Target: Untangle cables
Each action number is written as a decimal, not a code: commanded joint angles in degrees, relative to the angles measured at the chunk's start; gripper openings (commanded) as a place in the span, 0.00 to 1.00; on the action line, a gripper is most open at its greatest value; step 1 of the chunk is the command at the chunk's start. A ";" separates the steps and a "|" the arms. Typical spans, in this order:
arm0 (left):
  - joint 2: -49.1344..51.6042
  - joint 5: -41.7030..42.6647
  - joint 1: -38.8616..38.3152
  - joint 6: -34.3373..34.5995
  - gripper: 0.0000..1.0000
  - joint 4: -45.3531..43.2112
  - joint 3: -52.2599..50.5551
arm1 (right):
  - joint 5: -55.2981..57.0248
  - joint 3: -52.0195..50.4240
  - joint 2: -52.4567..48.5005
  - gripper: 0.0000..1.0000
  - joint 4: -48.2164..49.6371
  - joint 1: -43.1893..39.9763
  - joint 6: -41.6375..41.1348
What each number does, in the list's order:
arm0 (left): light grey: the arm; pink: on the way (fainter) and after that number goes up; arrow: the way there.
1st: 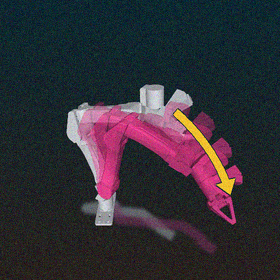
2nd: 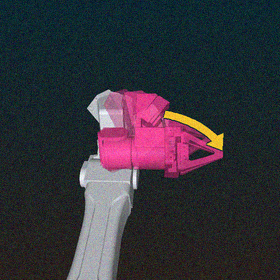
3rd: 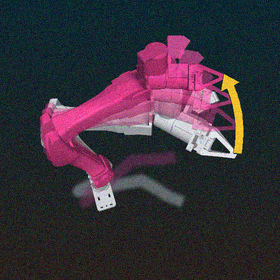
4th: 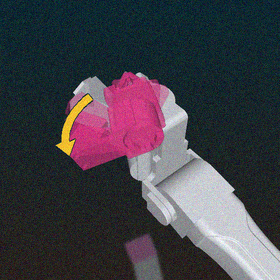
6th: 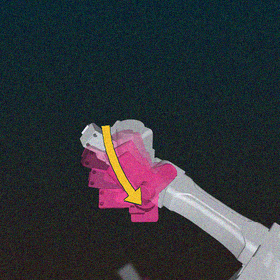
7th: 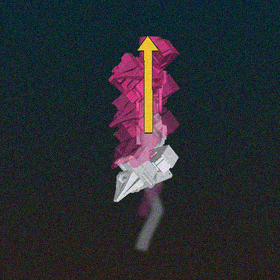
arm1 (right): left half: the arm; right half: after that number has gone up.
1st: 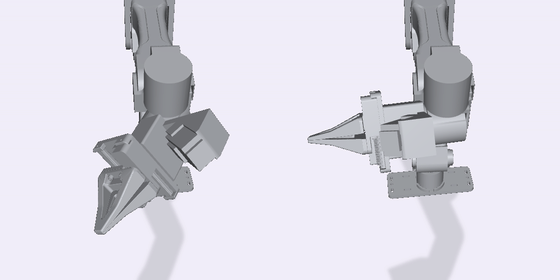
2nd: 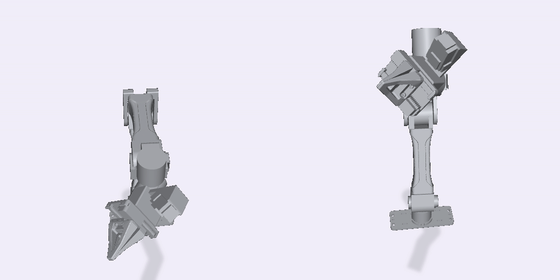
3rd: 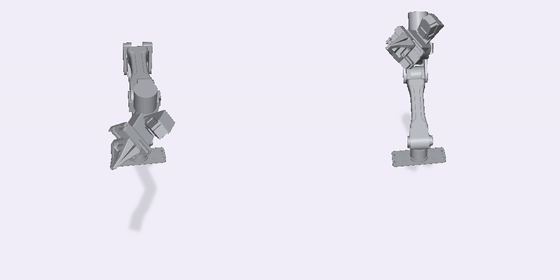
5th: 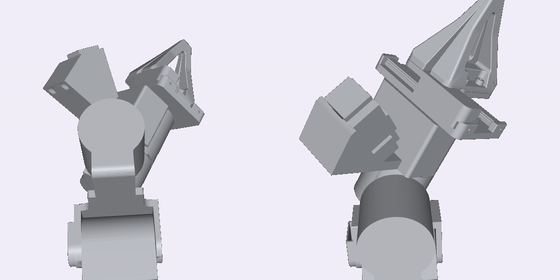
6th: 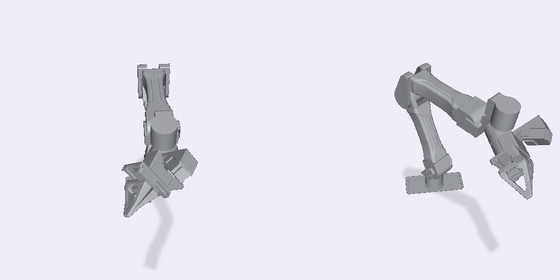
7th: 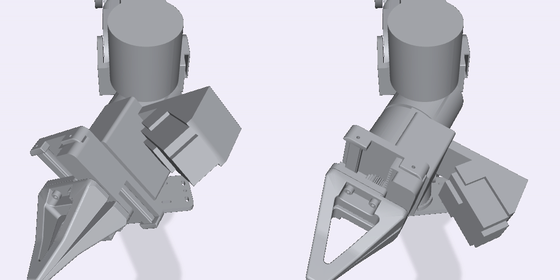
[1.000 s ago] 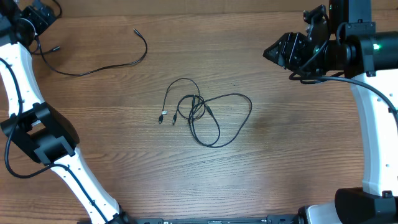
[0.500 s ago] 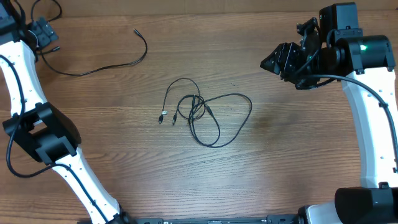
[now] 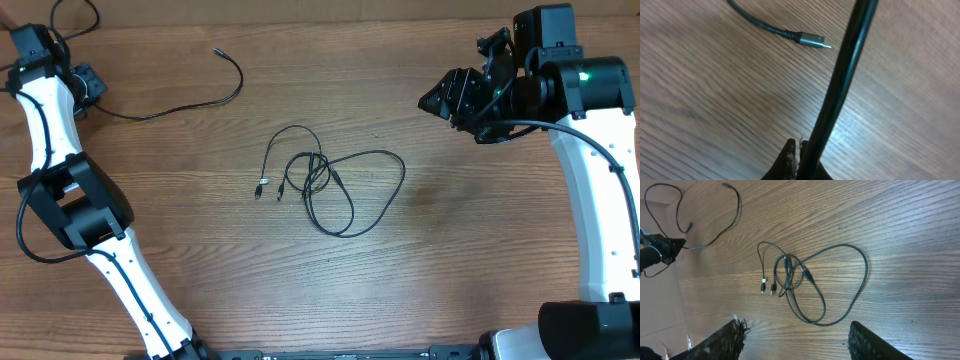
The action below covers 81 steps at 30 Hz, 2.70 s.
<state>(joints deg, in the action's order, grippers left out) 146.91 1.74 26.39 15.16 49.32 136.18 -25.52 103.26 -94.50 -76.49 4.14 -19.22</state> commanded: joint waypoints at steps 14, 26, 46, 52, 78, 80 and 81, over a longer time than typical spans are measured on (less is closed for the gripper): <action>-13.20 50.18 0.13 67.12 0.04 -46.75 0.59 | 0.00 -0.46 -0.15 0.65 0.09 -0.04 0.70; -13.22 53.16 -6.21 75.32 0.04 -64.43 0.59 | 0.00 -0.46 -0.15 0.64 0.09 -0.04 1.57; -13.22 52.87 -12.81 66.05 0.04 -49.35 0.59 | 0.00 -0.46 -0.15 0.64 -1.46 -0.02 1.73; -13.20 41.11 -6.43 50.10 0.04 -27.76 0.52 | 0.02 -0.46 -0.15 0.64 -1.92 -0.02 1.75; -13.16 -3.65 3.13 10.97 0.74 2.82 -1.29 | -0.02 -0.46 -0.15 0.64 -2.93 0.02 1.68; -13.16 -4.94 2.62 10.99 0.77 4.52 -3.13 | -0.02 -0.46 -0.15 0.64 -2.89 0.02 1.70; -13.16 -6.21 2.47 10.99 0.78 5.18 -4.28 | -0.02 -0.46 -0.15 0.64 -2.86 0.02 1.70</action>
<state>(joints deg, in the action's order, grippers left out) 134.98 -2.24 30.20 27.77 52.62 135.41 -25.52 102.94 -94.59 -79.50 4.14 -17.93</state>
